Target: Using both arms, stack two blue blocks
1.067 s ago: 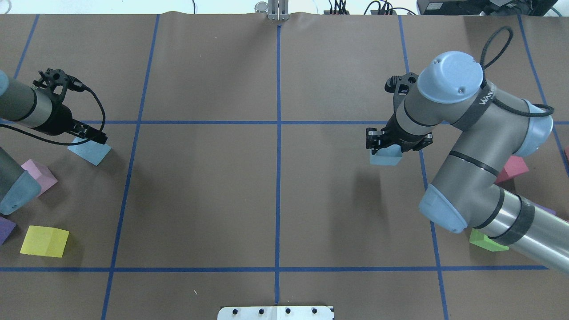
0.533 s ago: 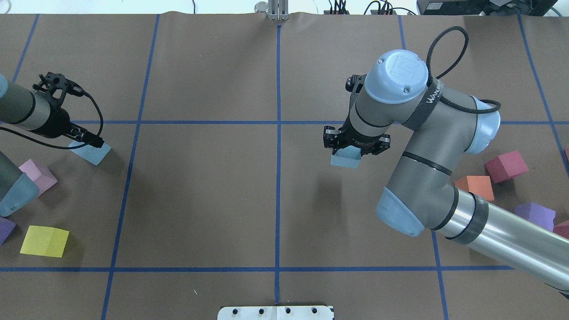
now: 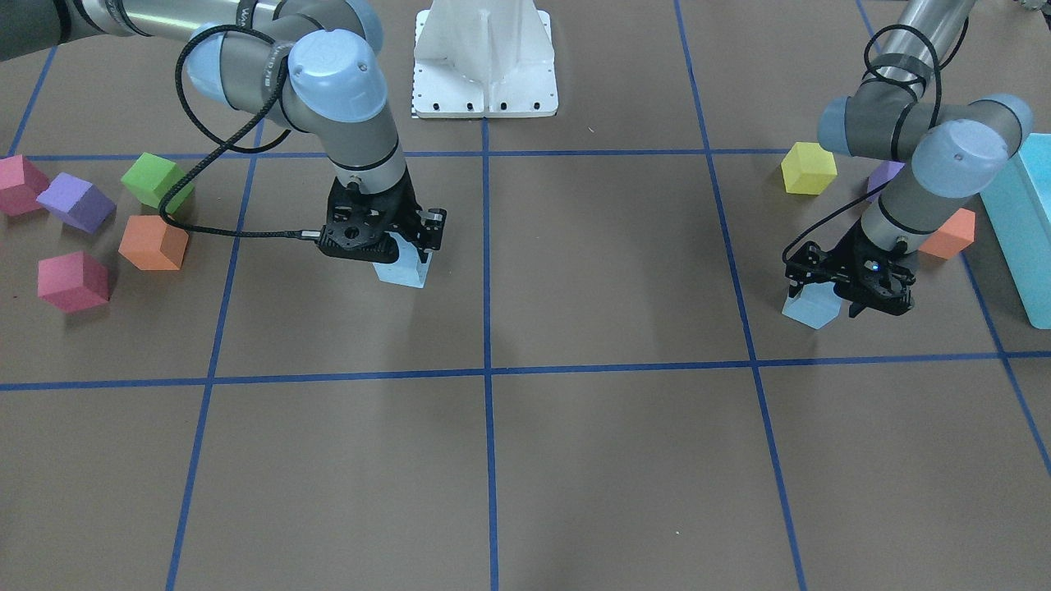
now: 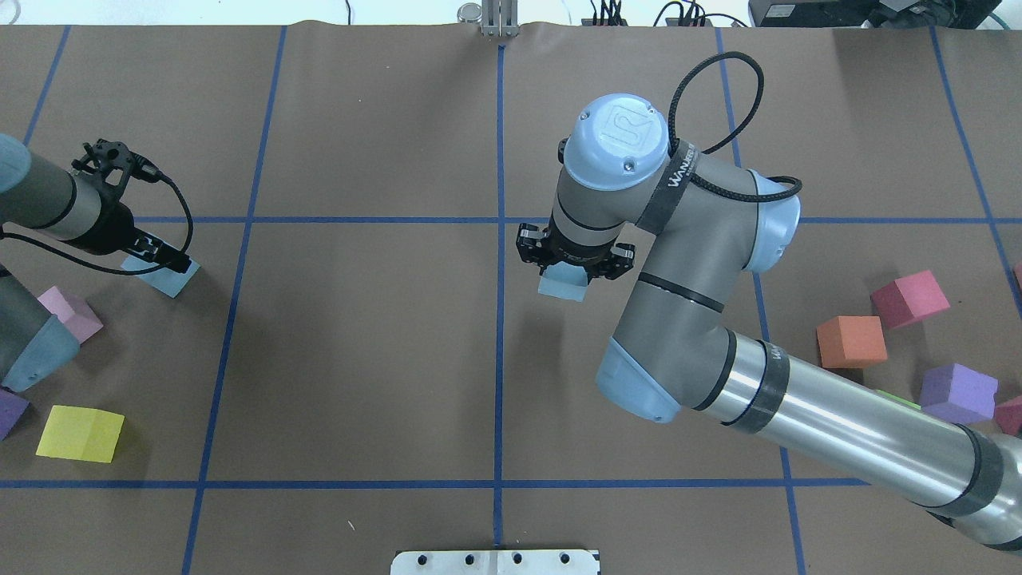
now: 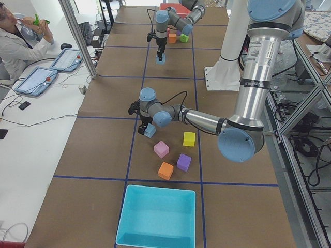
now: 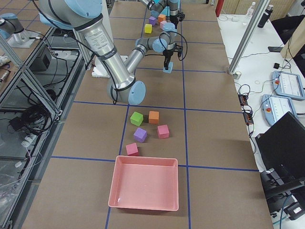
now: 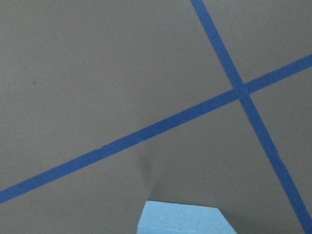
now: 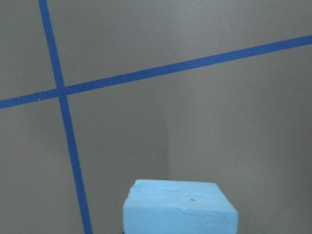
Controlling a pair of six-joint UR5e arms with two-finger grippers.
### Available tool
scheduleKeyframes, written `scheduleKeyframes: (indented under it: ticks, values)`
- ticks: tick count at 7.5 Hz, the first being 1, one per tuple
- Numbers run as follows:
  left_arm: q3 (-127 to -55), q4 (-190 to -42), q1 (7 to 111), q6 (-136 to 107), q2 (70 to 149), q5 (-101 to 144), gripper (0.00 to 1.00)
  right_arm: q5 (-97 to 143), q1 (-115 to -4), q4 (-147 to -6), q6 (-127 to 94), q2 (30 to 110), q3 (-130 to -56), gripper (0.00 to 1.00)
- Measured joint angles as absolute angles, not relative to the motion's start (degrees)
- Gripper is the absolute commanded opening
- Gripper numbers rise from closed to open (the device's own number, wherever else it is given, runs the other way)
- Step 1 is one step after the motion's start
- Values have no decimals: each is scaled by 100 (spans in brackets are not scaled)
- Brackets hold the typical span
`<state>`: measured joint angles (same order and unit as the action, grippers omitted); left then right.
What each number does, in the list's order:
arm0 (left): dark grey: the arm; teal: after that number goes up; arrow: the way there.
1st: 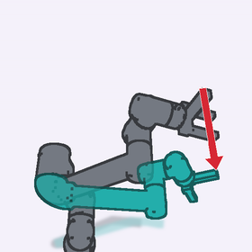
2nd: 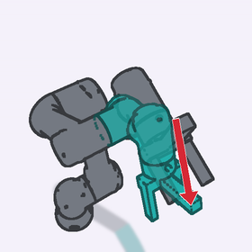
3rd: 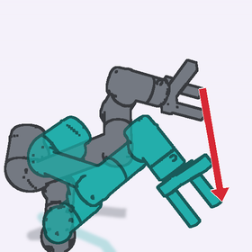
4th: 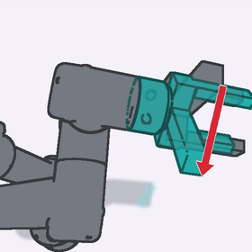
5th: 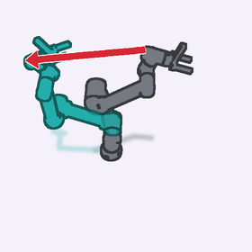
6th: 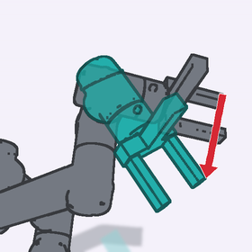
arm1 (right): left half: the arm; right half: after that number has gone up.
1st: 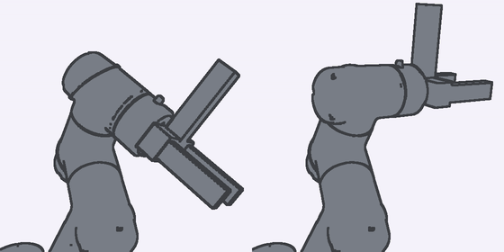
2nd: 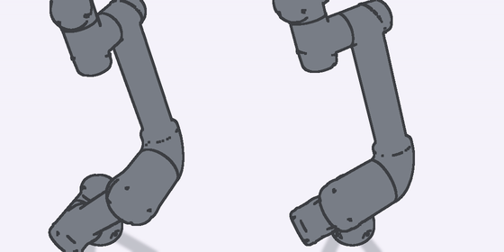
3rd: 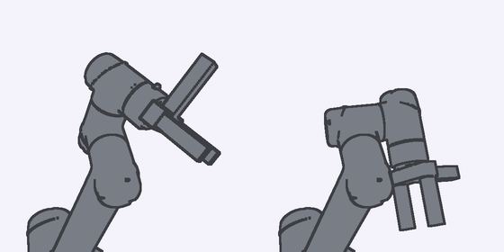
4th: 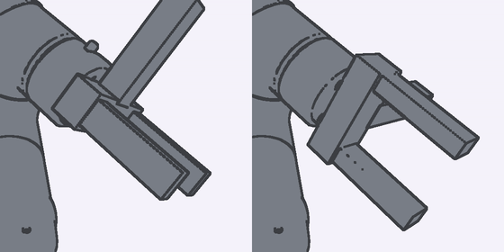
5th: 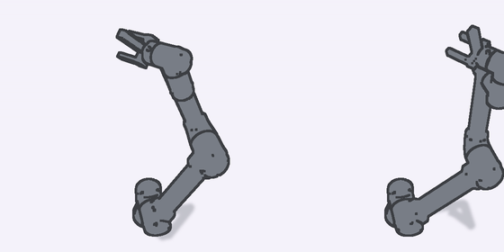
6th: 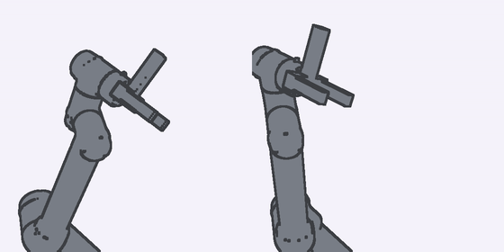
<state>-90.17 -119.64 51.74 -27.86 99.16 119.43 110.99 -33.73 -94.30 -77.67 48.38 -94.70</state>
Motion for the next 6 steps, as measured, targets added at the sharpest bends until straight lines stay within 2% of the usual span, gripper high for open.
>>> scheduleKeyframes:
  ticks: [1, 2, 6]
  values:
    - [-9013, -11953, 5148, -2809, 9917, 11944, 61, 11012, -3293, -9421, -7816, 4715, -9317, 49]
    - [-9010, -11945, 5122, -2822, 9917, 11944, 58, 10951, -3224, -9410, -7855, 4570, -9131, 49]
    - [-9187, -11773, 5103, -2933, 9937, 12334, 60, 10801, -3050, -9325, -7826, 4129, -8566, 49]
